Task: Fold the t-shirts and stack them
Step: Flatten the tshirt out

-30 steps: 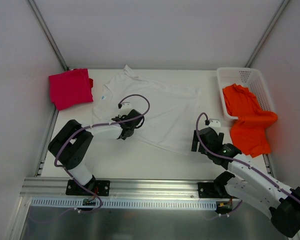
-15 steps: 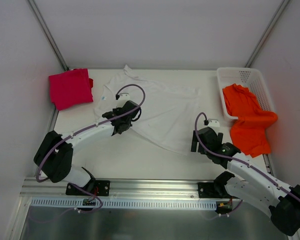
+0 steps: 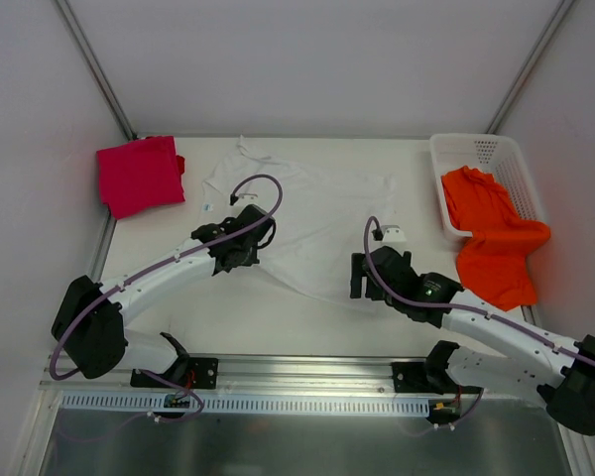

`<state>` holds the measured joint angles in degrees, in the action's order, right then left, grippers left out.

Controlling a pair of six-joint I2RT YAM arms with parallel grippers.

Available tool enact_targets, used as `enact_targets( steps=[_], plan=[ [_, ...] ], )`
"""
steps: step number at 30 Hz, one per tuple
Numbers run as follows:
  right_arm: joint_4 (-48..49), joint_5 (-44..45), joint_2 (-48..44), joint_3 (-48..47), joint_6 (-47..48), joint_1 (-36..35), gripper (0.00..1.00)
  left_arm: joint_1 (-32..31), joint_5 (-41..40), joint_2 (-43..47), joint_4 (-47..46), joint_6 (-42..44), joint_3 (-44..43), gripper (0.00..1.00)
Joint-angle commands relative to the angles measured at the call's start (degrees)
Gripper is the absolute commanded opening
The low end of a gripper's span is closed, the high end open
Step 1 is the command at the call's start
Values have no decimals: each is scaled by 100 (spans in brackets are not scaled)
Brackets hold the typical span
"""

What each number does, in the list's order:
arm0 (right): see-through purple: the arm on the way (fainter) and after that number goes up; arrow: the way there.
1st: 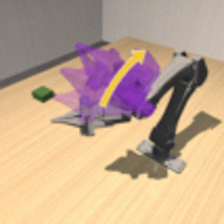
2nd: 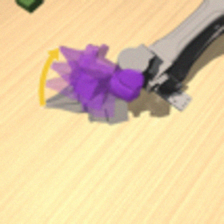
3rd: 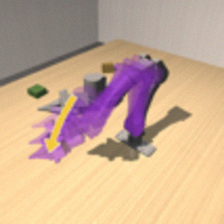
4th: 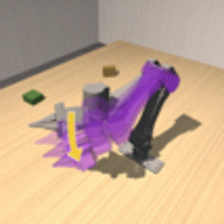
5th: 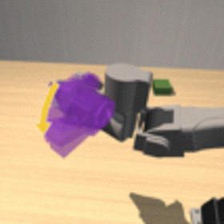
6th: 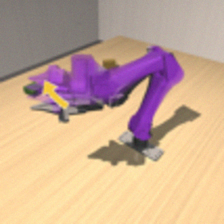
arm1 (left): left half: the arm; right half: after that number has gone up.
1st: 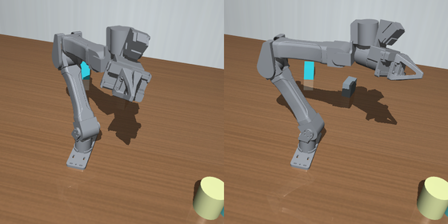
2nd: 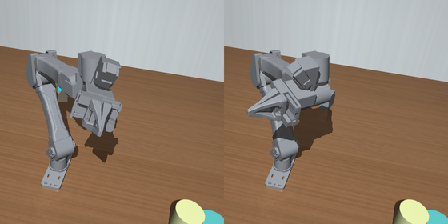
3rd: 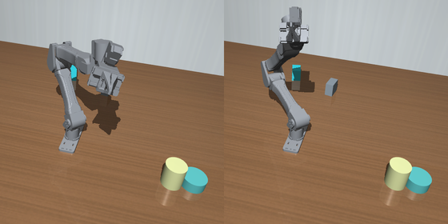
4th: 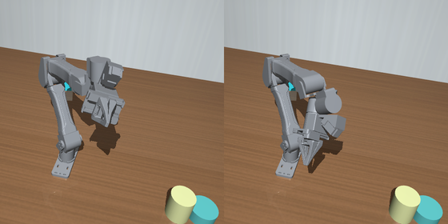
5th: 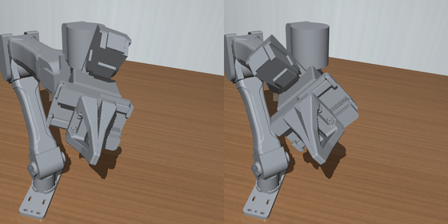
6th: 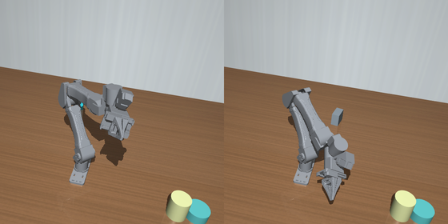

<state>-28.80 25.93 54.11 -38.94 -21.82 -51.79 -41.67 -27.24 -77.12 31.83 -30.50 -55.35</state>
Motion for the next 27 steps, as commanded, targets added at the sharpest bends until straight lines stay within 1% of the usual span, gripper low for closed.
enact_targets(
  steps=[1,2,3,5,6,8,9,13,18,22,25,27],
  plan=[
    [-152,359,196,-237,-322,-244,85,-25,202,171,288,18,33,0],
    [-170,386,275,-228,-357,-270,85,-25,219,171,306,18,33,0],
    [-205,421,302,-228,-375,-314,85,-25,237,171,323,18,33,4],
    [-240,448,328,-219,-410,-340,85,-25,263,171,332,9,16,8],
    [-249,482,329,-219,-410,-358,85,-25,290,163,358,0,16,11],
    [-276,500,302,-211,-419,-367,85,-25,316,171,385,-8,7,15],
    [-293,518,302,-211,-419,-367,85,-25,334,180,385,-8,7,19],
    [-346,571,302,-176,-428,-376,85,-34,369,259,446,-17,25,20],
    [-363,623,302,-88,-454,-367,85,-34,325,303,473,-26,60,20],
    [-425,659,285,-61,-463,-367,86,-87,579,355,543,-96,68,18],
    [-451,659,258,0,-472,-367,86,-279,720,365,561,-280,305,18],
    [-451,667,250,35,-489,-367,86,-403,755,312,561,-561,611,20]
  ],
)
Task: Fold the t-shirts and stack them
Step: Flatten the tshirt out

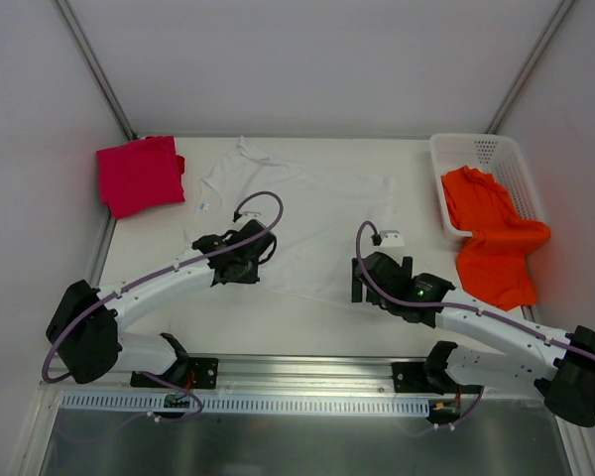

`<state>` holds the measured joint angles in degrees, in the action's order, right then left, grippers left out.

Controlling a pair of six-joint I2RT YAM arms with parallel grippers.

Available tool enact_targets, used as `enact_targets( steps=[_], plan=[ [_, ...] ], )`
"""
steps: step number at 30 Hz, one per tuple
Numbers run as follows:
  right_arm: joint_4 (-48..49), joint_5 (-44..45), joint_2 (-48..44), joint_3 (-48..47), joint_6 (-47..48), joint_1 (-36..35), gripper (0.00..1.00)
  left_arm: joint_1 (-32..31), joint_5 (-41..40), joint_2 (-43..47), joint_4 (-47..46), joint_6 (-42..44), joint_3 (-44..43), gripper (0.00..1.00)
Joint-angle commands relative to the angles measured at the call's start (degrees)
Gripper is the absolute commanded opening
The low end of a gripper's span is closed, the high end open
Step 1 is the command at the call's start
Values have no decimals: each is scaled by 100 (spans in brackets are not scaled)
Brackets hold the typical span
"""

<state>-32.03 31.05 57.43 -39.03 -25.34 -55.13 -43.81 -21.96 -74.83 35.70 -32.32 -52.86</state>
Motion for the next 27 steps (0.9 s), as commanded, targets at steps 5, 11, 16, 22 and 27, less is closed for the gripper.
enact_targets(
  steps=[5,11,16,22,27],
  plan=[
    [-93,156,-127,158,-164,-33,86,-646,-194,-295,165,-1101,900,52],
    [-145,156,-135,158,-111,-41,86,-716,-748,-515,-256,-1190,1147,65],
    [-198,191,-250,194,-94,-33,86,-708,-855,-532,-730,-761,1111,61],
    [-233,305,-355,317,-85,-41,87,-673,-749,-638,-1223,-363,1059,59],
    [-198,358,-294,352,-59,-41,88,-427,-627,-700,-1495,-521,1181,54]
  ],
)
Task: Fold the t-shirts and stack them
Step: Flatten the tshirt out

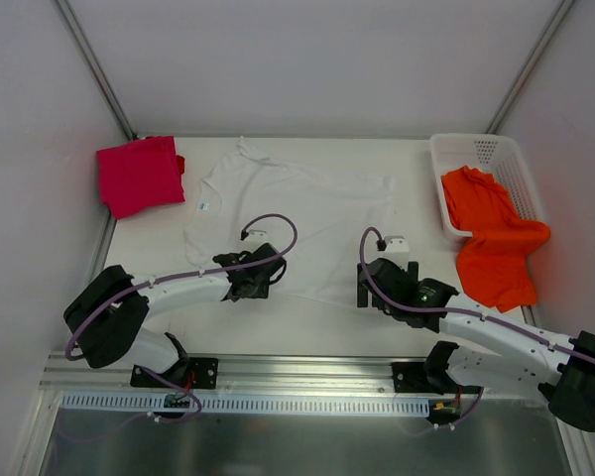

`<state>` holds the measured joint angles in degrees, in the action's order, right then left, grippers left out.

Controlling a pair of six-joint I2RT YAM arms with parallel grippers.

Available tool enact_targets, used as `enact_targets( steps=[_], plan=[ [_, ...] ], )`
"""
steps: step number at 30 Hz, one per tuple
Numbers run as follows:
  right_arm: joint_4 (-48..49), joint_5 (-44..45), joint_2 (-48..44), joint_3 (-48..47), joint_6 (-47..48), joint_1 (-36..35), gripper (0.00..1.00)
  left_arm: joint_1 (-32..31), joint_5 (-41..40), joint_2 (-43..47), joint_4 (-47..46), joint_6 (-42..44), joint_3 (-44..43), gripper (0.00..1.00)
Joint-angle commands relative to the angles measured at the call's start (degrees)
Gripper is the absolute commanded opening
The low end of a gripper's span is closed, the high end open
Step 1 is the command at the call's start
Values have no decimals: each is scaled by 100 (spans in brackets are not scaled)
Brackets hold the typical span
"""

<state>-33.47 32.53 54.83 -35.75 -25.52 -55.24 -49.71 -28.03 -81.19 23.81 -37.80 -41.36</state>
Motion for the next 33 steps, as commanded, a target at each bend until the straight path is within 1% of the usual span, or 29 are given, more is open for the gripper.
enact_targets(
  steps=[1,2,4,10,15,18,19,21,23,25,26,33],
  plan=[
    [-45,227,-16,24,-32,-22,88,242,69,-90,-420,19,154,53],
    [-36,227,-7,24,-23,-30,88,321,261,-160,-595,18,198,52],
    [-36,236,37,41,3,-22,88,427,316,-222,-702,1,286,50],
    [-36,315,19,103,73,-22,89,533,132,-222,-747,-192,366,50],
    [-19,359,54,103,108,-22,89,621,35,-283,-712,-368,348,48],
    [-28,385,124,121,135,-22,89,630,-88,-240,-650,-508,392,42],
    [-28,394,116,129,135,-22,89,638,-106,-222,-641,-552,418,37],
    [-28,403,133,156,135,-22,89,673,-150,-152,-597,-676,462,33],
    [-28,403,125,164,135,-22,89,691,-106,-134,-571,-754,498,26],
    [-28,403,125,191,135,-21,89,691,-62,-134,-562,-772,524,24],
    [-28,412,116,191,126,-13,89,691,-36,-134,-553,-773,524,19],
    [156,333,256,173,144,-22,90,639,351,129,-422,-615,568,7]
  ],
)
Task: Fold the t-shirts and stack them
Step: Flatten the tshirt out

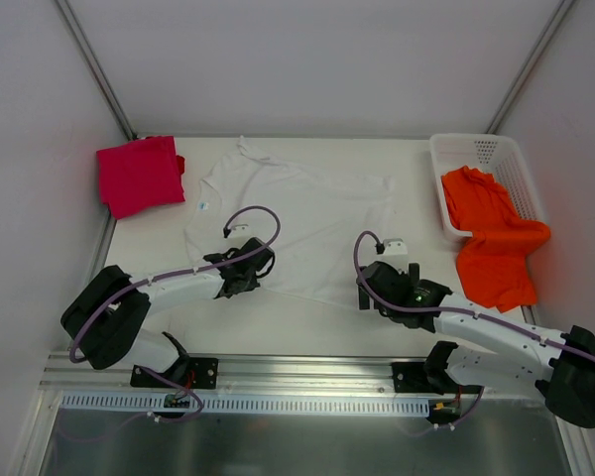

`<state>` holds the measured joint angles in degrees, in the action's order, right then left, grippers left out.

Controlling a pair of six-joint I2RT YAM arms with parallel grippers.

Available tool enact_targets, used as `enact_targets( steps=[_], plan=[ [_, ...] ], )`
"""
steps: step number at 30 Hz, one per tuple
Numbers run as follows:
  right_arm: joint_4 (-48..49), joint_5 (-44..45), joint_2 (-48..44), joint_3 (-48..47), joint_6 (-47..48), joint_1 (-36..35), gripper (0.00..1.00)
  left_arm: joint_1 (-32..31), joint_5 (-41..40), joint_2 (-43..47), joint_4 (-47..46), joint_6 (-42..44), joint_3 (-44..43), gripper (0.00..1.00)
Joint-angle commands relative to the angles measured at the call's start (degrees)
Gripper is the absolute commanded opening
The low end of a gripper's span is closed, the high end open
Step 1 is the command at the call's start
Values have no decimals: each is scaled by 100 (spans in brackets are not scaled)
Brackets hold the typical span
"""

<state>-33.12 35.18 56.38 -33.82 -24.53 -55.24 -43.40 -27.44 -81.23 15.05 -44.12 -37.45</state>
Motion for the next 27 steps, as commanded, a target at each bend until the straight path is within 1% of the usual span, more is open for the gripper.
enact_targets(
  steps=[1,6,7,13,14,17,19,22,27],
  plan=[
    [131,25,145,-45,45,-13,90,-19,370,177,560,43,142,6],
    [254,-37,417,-221,98,-22,90,-318,336,309,1166,-88,-52,3],
    [254,-64,452,-247,107,-22,90,-371,310,336,1219,-123,-52,0],
    [438,-55,576,-318,212,-22,90,-538,239,853,1693,-194,-95,0],
    [482,-46,619,-344,221,-22,90,-547,239,942,1894,-176,-148,0],
    [552,-134,962,-633,300,-21,89,-600,274,1292,2238,-54,-403,0],
    [596,-309,1242,-905,353,-30,89,-626,414,1469,2555,78,-614,0],
    [649,-354,1437,-1064,353,-74,89,-757,678,1610,3020,131,-904,0],
    [606,-337,1525,-863,178,-92,89,-1153,898,1768,3978,35,-1474,0]
  ],
)
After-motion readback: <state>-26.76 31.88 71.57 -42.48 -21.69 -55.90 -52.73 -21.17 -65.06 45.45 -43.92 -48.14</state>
